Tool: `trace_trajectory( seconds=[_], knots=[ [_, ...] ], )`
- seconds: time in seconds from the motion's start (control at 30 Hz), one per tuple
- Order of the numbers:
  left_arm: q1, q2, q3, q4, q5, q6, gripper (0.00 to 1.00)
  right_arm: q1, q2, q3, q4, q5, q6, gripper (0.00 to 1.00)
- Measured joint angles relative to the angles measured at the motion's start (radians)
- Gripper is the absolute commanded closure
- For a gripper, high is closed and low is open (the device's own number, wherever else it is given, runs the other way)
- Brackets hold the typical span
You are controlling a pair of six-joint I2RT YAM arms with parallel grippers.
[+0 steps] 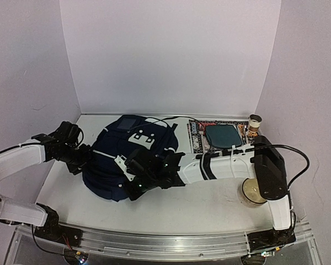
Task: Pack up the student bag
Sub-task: Hold the largest pocket of the student bag.
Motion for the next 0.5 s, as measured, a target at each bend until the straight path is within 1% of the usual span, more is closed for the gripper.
trace_trajectory(
  seconds=[0.13,0.27,0.37,0.5],
  knots=[
    [-0.027,-0.128,-0.101,-0.018,0.077,-0.118,0.32,0.0,0.036,0.05,0.0,-0.021,0.0,1.0],
    [-0.133,-0.212,-0.176,-0.023,0.107,-0.256,0.37,0.0,0.051,0.076,-0.006,-0.032,0.0,1.0],
    [-0.215,-0.206,-0.192,0.0,0.109,-0.338,0.46,0.0,0.063,0.089,-0.009,-0.039,-0.001,1.0],
    [-0.25,-0.151,-0.193,0.056,0.106,-0.391,0.71,-0.001,0.072,0.094,-0.011,-0.045,-0.004,1.0]
  ],
)
